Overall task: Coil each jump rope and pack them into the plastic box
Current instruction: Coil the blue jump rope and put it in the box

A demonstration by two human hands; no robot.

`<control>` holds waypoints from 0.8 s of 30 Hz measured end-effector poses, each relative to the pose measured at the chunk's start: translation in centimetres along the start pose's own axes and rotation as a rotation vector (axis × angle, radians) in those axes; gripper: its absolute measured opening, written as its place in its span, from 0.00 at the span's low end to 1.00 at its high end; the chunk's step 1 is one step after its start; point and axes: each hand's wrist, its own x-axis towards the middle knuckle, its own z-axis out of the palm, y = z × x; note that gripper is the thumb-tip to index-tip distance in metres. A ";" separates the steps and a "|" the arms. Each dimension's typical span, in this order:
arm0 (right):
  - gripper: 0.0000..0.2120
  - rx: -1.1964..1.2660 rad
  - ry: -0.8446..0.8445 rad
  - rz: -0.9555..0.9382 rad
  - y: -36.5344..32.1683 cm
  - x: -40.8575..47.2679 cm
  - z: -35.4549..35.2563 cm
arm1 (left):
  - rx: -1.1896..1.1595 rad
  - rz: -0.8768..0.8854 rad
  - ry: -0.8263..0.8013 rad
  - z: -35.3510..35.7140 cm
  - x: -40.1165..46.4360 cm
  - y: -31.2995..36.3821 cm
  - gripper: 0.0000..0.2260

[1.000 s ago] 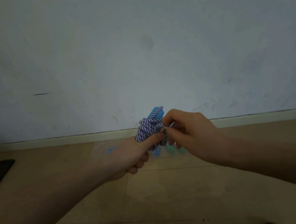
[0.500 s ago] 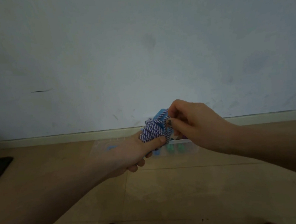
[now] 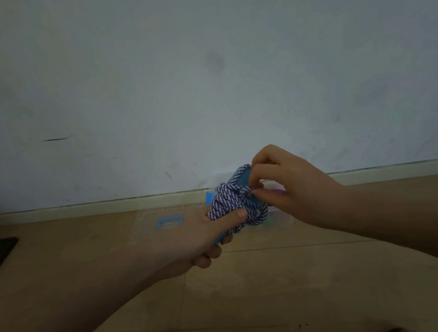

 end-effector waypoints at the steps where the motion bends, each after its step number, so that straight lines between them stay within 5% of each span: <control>1: 0.03 -0.064 -0.022 -0.046 -0.1 -0.1 0.0 | -0.013 -0.001 0.003 -0.1 0.1 0.0 0.20; 4: 0.04 -0.146 -0.061 -0.118 -0.3 -0.4 0.1 | -0.014 0.014 0.000 -0.2 0.1 0.2 0.15; 21: 0.12 0.026 -0.097 0.152 0.0 0.1 0.2 | 0.120 0.071 0.037 0.1 -0.2 -0.4 0.25; 24: 0.11 0.022 -0.089 0.176 -0.2 0.0 0.1 | 0.149 0.076 0.035 -0.1 -0.1 -0.7 0.21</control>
